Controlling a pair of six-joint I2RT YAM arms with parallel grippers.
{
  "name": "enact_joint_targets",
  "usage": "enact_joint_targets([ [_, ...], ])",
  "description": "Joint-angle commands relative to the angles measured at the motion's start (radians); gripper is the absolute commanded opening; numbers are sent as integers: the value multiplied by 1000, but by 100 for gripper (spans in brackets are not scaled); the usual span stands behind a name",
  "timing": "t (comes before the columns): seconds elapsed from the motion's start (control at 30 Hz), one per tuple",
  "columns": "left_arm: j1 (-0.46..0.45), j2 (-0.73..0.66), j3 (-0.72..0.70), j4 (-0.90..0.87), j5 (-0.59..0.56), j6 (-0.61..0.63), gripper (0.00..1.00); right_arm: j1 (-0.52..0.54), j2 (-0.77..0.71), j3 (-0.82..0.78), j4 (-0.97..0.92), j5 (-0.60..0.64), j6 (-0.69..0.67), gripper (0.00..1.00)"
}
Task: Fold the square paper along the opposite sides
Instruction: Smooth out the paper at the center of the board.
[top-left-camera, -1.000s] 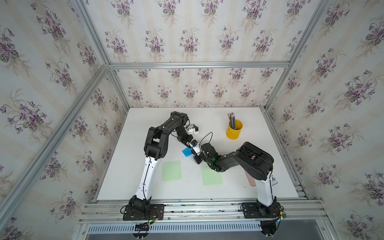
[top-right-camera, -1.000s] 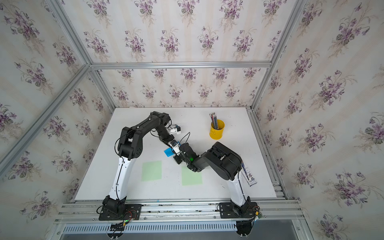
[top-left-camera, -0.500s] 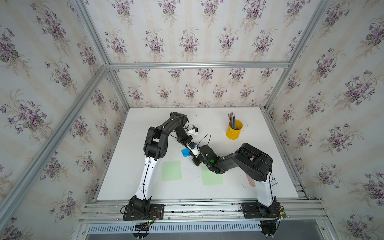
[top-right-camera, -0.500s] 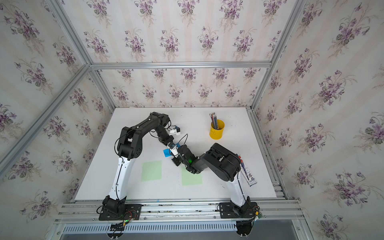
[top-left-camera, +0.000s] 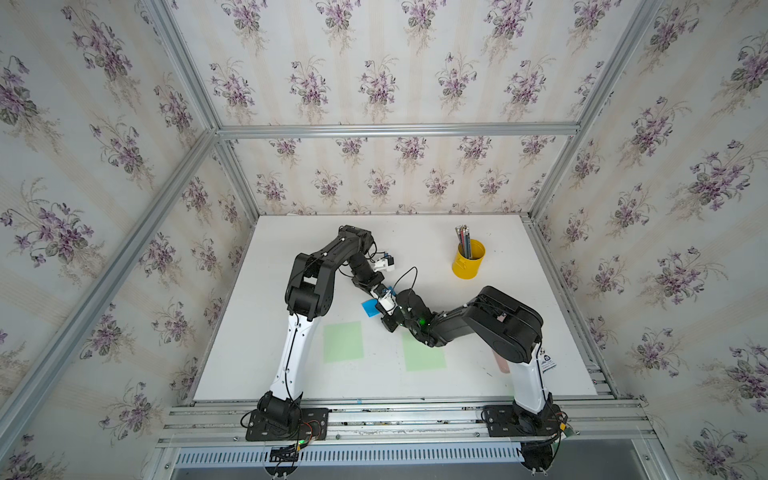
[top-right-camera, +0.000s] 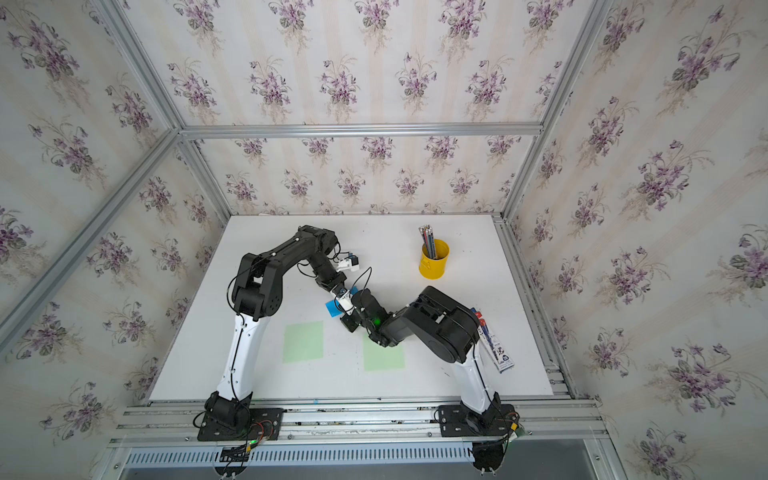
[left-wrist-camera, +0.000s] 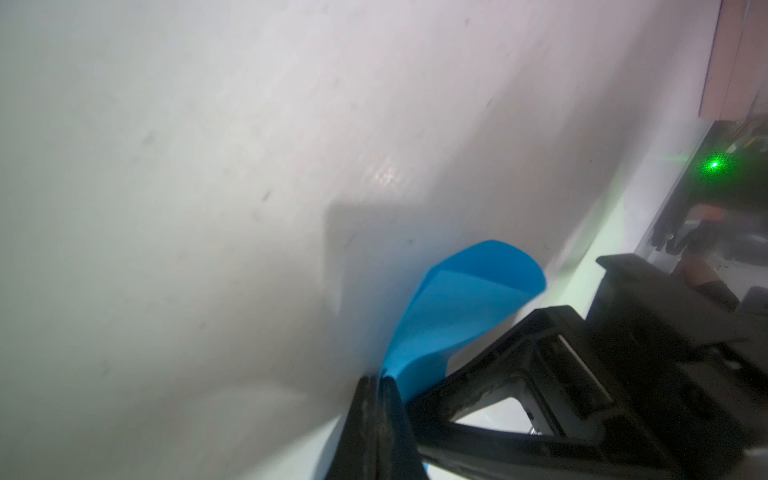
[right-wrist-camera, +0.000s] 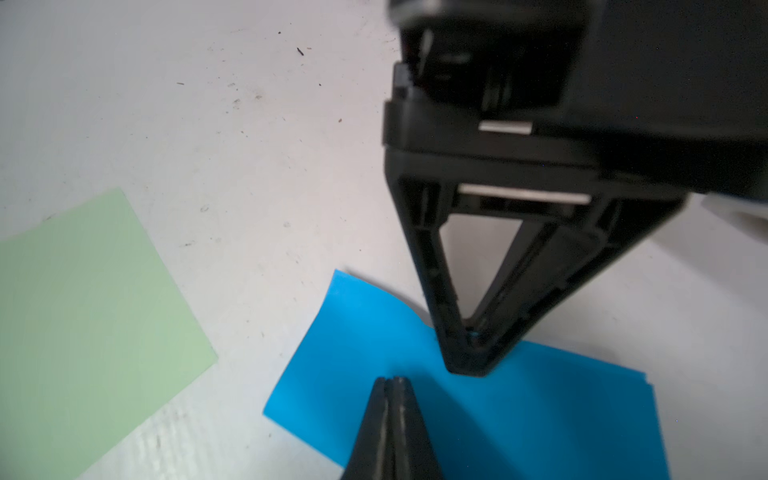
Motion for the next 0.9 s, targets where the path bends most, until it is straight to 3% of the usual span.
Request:
enact_joint_targets([
  [0.0,3,12,-18,53,-134,-7,0,6,12,9,0,0,18,0],
  [0.3,22,9,-31,63,-141,-13,0,41,15,-84,50,6,48,0],
  [0.87,34,22,-24,61,-143,-14,0,94,26,-107,36,6,44,0],
])
